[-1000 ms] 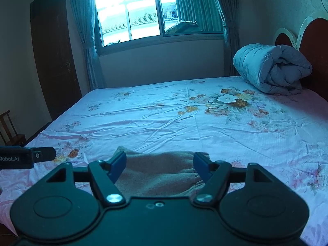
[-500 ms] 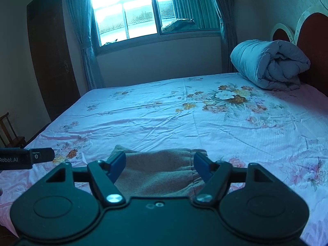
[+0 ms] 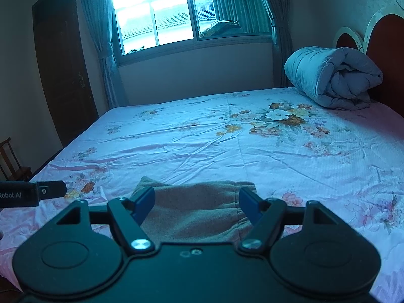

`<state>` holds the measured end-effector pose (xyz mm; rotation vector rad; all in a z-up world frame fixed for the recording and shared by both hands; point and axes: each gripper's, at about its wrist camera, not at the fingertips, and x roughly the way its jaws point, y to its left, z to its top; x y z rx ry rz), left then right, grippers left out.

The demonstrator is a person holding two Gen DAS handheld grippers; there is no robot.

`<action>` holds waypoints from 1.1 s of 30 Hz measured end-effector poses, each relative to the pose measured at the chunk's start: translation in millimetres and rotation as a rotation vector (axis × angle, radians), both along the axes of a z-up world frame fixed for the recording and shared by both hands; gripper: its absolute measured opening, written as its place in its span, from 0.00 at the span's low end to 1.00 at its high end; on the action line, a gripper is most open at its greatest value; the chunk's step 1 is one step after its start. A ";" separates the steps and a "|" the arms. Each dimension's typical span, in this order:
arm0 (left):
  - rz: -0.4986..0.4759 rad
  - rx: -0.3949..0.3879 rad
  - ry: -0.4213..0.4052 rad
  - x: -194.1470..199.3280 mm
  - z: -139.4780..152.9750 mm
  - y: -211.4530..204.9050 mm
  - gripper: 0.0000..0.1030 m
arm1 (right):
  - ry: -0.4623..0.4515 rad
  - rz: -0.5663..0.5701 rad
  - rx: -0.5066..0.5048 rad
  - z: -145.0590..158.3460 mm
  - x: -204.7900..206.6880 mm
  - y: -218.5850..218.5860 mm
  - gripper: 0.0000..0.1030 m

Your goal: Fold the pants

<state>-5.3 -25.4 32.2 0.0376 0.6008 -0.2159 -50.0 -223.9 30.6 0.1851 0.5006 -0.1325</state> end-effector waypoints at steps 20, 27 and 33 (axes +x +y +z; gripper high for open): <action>-0.004 0.017 0.024 9.3 -12.7 -4.0 1.00 | 0.022 -0.012 0.014 -7.5 6.0 -5.6 0.65; -0.005 0.027 0.057 15.5 -25.6 -6.4 1.00 | 0.047 -0.025 0.033 -17.2 8.9 -12.7 0.65; -0.006 0.033 0.104 27.3 -44.1 -5.3 1.00 | 0.082 -0.051 0.075 -30.6 12.1 -25.5 0.65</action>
